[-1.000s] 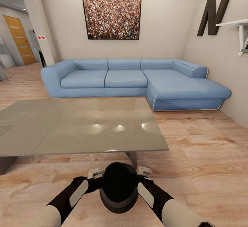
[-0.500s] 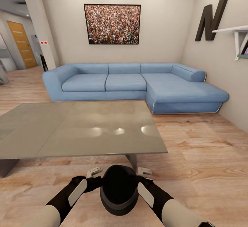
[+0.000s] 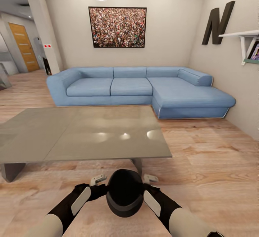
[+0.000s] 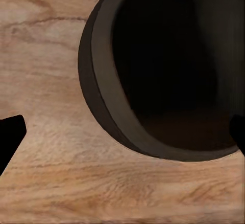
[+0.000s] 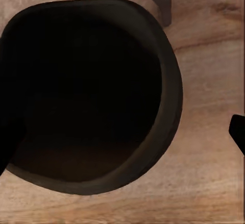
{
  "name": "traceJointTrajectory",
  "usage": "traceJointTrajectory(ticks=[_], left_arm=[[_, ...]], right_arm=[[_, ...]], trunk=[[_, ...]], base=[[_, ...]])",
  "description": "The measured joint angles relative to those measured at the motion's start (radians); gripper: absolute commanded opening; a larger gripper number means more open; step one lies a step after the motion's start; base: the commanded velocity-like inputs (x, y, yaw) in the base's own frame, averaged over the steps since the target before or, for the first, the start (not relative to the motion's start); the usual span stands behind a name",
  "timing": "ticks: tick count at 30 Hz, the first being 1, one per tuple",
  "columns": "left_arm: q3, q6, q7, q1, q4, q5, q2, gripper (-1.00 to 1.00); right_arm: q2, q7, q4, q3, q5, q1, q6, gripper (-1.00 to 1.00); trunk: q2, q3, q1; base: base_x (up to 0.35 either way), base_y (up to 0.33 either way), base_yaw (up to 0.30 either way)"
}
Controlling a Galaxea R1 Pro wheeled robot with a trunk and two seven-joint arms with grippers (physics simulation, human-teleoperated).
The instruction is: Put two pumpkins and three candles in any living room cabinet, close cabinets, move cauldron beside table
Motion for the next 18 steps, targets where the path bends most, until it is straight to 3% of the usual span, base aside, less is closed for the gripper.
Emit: traceJointTrajectory(ticks=[18], left_arm=[[-0.001,0.0,0.0,0.0,0.0,0.0,0.0,1.0]], right_arm=[[0.0,0.001,0.0,0.0,0.0,0.0,0.001,1.0]], trunk=[[0.126,0.056,-0.069]], base=[[-0.323,0.0,0.0]])
